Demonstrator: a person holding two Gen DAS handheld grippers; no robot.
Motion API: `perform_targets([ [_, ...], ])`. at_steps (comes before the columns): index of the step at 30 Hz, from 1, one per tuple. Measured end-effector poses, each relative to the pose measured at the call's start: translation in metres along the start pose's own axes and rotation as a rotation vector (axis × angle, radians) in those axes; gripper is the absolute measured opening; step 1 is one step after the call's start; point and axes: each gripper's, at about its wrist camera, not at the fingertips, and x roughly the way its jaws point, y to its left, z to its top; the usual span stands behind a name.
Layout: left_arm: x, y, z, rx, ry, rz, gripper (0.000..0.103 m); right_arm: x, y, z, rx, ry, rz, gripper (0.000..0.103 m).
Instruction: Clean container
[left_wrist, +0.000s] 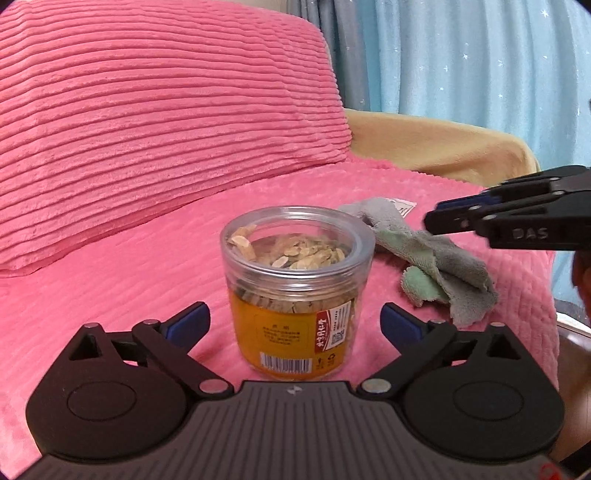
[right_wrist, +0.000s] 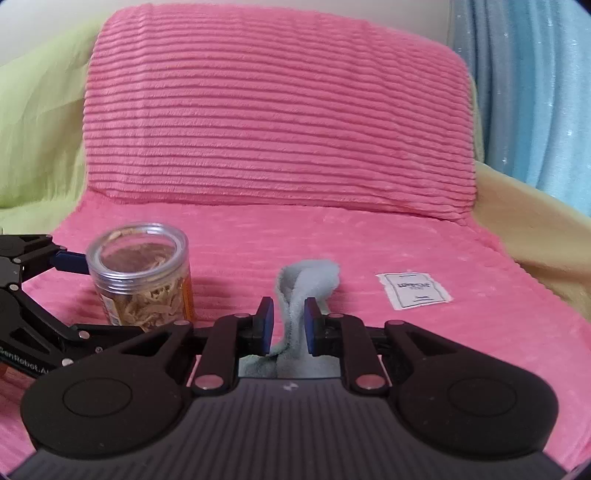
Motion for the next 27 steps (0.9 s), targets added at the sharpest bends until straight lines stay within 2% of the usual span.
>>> perform_targets([
  [6, -0.019, -0.002, 0.005, -0.056, 0.033, 0.036, 0.102, -0.009, -0.007, -0.01, 0.1, 0.133, -0.046, 0.014],
  [12, -0.029, -0.012, 0.004, -0.102, 0.081, 0.084, 0.102, -0.025, -0.014, -0.035, 0.225, 0.241, -0.079, 0.014],
  [20, -0.033, -0.027, 0.0, -0.115, 0.16, 0.123, 0.102, -0.028, -0.01, -0.045, 0.236, 0.281, -0.079, 0.014],
  [27, -0.022, -0.028, -0.002, -0.094, 0.164, 0.142, 0.102, -0.018, -0.008, -0.042, 0.246, 0.304, -0.076, 0.014],
])
